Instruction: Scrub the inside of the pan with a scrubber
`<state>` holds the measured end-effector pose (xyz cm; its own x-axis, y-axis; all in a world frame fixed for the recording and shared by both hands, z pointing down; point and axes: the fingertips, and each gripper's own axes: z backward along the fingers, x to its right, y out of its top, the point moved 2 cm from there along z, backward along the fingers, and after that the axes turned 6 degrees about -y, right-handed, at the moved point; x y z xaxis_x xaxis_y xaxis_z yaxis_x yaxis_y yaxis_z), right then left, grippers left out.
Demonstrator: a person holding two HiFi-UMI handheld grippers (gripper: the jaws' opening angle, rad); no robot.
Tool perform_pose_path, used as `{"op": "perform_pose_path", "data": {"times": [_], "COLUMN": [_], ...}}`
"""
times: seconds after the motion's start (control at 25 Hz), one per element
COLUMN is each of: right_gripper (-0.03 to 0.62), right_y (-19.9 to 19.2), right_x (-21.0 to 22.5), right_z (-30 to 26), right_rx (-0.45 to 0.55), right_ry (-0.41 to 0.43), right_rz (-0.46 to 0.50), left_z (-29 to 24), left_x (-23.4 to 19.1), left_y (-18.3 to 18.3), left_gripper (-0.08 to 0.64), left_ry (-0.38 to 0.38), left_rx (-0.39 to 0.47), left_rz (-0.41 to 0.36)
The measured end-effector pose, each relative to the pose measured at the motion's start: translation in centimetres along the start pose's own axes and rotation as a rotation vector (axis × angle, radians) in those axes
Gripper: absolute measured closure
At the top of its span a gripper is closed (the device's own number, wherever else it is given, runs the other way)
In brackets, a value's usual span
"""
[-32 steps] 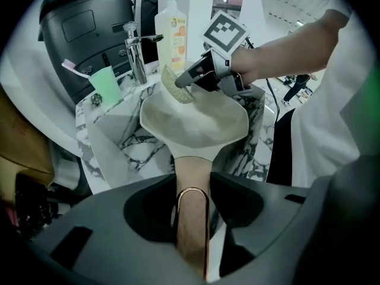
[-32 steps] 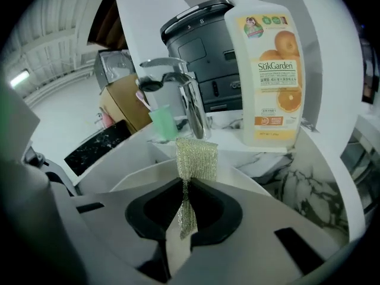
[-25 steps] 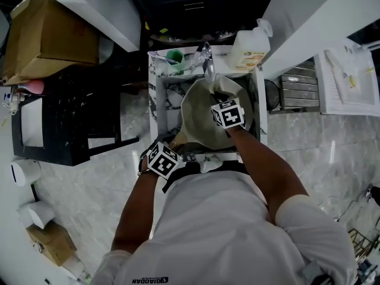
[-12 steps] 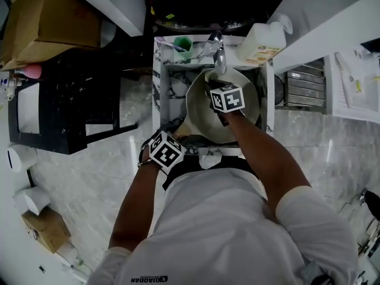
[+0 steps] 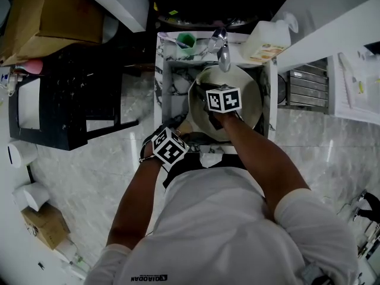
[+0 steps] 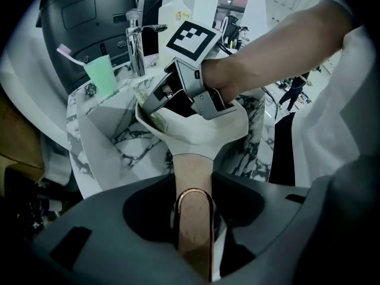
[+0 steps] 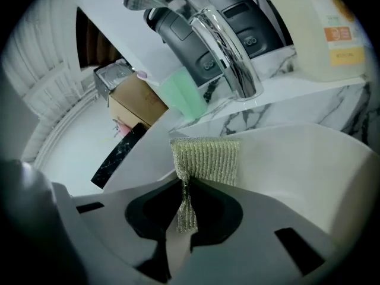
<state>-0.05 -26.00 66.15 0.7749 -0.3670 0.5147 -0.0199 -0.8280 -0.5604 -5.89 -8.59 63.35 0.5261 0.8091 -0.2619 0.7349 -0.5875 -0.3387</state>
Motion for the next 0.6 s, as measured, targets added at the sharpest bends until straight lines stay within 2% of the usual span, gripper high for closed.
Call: {"op": "perform_pose_path", "data": {"times": [0.16,0.24,0.36,0.6], "right_gripper": [0.522,0.522,0.522,0.523], "right_y": [-0.9,-1.3,-2.3,-4.2], "right_x": [-0.9,-1.6,-2.5,-3.7], "right_z": [0.3,0.5,0.9,1.7], "right_rx": [-0.025,-0.046,-0.089,-0.146], "right_ry": [0.081,0.121,0.158,0.198], "right_rz": [-0.171,-0.225,-0.257,-0.26], "left_z": [0.0,0.0,0.0,0.0], "left_x": [-0.1,0.0,0.0,0.0], "left_y": [0.0,0.0,0.0,0.1], "left_gripper": [0.364,0.362,0.362,0.362], "left_ry": [-0.003,-0.002,-0.004,-0.004], "left_rx": [0.003,0.004,0.005,0.007], "left_rz": [0.0,0.0,0.003,0.001]}}
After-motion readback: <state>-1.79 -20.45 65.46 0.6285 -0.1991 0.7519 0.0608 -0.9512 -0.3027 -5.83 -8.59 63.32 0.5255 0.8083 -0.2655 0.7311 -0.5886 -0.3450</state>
